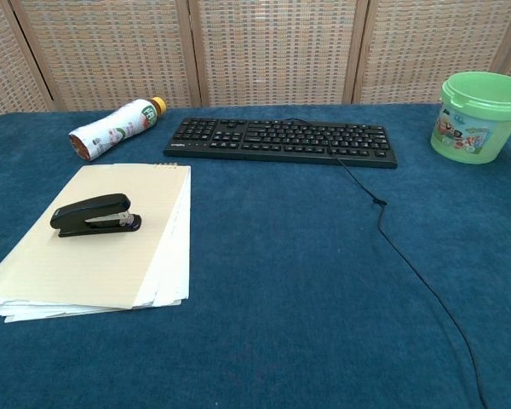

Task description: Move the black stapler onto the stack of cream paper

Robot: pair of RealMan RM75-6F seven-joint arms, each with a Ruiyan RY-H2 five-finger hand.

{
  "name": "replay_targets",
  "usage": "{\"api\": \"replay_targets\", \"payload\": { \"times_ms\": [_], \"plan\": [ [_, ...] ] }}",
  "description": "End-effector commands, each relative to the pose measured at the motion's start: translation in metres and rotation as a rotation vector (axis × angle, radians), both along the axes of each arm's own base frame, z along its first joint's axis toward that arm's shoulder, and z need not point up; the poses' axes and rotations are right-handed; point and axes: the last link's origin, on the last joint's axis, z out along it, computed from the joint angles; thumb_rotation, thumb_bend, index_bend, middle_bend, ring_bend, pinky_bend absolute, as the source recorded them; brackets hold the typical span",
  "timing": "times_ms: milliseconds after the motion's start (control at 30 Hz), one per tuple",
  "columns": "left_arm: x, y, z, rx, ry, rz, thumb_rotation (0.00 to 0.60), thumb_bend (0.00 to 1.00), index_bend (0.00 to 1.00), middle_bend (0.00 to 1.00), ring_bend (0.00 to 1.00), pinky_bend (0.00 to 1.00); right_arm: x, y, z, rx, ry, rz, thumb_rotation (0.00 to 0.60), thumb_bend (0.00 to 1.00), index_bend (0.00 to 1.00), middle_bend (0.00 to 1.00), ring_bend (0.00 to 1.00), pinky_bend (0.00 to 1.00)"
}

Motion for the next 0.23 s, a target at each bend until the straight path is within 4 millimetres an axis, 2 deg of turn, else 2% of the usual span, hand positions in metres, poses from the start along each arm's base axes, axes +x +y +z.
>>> {"api": "replay_targets", "payload": {
  "times_ms": [33, 233],
  "plan": [
    [-0.015, -0.018, 0.008, -0.007, -0.008, 0.024, 0.6, 0.31, 0.08, 0.0, 0.0, 0.0, 0.003, 0.0, -0.004, 0.008, 0.004, 0.002, 0.6, 0.15, 0.16, 0.0, 0.0, 0.0],
    [-0.027, -0.028, 0.017, -0.011, 0.009, 0.052, 0.6, 0.31, 0.08, 0.0, 0.0, 0.0, 0.006, 0.002, -0.007, 0.011, 0.006, 0.01, 0.6, 0.15, 0.16, 0.0, 0.0, 0.0]
  ]
}}
